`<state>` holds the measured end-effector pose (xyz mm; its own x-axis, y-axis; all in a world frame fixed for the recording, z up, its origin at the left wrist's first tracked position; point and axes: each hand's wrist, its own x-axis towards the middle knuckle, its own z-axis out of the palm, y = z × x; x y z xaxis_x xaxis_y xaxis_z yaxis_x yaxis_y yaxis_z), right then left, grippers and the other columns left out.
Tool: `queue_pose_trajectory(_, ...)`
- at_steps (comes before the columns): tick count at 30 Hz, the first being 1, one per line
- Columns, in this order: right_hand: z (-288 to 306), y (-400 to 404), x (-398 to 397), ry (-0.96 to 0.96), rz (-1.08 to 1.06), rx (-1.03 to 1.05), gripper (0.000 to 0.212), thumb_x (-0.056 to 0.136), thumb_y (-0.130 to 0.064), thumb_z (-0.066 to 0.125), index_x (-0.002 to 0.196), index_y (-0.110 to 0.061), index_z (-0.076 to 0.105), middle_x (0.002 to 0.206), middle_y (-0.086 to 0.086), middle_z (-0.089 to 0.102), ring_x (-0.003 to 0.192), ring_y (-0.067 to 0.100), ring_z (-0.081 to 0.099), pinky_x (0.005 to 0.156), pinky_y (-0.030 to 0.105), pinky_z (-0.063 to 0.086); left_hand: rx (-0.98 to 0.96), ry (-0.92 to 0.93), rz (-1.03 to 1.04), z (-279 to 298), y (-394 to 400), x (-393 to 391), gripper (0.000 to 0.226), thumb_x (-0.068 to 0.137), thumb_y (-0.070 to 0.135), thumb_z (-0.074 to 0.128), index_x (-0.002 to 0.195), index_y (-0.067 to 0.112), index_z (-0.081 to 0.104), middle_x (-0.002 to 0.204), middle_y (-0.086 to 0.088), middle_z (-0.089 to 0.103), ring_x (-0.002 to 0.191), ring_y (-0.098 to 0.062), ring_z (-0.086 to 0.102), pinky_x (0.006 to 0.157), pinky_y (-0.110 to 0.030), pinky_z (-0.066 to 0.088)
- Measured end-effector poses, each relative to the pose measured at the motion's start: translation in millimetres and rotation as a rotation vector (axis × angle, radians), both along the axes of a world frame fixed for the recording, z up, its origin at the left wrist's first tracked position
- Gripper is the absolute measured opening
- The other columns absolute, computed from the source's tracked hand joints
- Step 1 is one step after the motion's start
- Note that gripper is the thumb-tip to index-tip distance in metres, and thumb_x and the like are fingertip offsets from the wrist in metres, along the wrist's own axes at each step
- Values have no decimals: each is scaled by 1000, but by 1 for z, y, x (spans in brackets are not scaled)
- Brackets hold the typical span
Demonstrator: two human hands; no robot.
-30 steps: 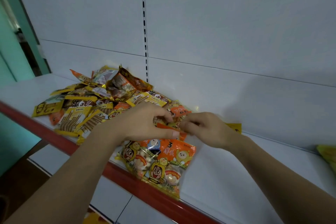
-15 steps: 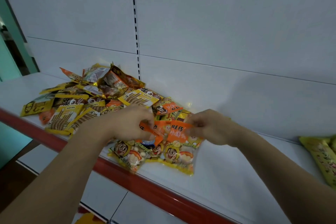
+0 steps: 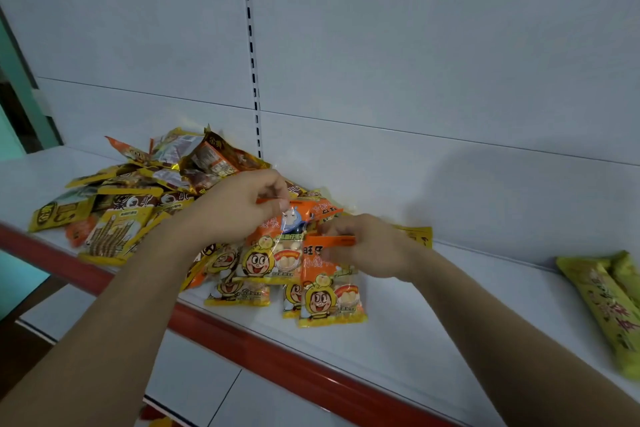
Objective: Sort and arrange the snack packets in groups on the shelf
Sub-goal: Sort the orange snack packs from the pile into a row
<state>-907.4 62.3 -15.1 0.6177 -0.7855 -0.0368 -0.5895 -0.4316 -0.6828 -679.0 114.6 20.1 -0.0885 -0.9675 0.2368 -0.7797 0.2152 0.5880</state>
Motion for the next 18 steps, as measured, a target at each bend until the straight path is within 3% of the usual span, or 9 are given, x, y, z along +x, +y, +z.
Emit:
queue_pose_trajectory(5,-8,1,4,-10,-24,20,15,86,-28,77,92,-16,70,116,-3,68,104,12,65,78,26,53,15,-7,31,-4,-4,2,3,100,20,64,98,21,66,103,13,71,101,-1,64,86,-22,50)
queue_pose_trajectory(9,-12,3,-2,-57,-77,-9,10,83,-24,80,86,-18,73,91,-5,68,73,1,62,61,15,48,11,13,63,-2,-12,-3,2,100,21,65,98,21,66,101,10,72,98,-4,65,79,-15,45)
queue_pose_trajectory(12,-12,2,-21,-148,-175,-1,10,82,-21,79,75,-23,72,82,-2,73,75,14,68,70,32,55,-17,32,68,3,-21,-14,4,99,23,66,95,24,66,100,12,71,95,-3,64,80,-21,48)
queue_pose_trajectory(14,-9,-1,-40,-225,-256,47,9,82,-17,79,76,-20,73,82,1,75,75,18,70,74,35,57,-23,38,60,3,-27,-26,6,99,25,66,93,27,65,100,12,71,94,-4,65,81,-25,50)
queue_pose_trajectory(18,-11,3,-46,-266,-233,174,4,82,-15,80,86,-14,78,103,3,77,99,20,72,92,38,57,-19,52,48,4,-31,-35,8,99,26,66,92,29,65,101,12,71,93,-6,65,81,-31,53)
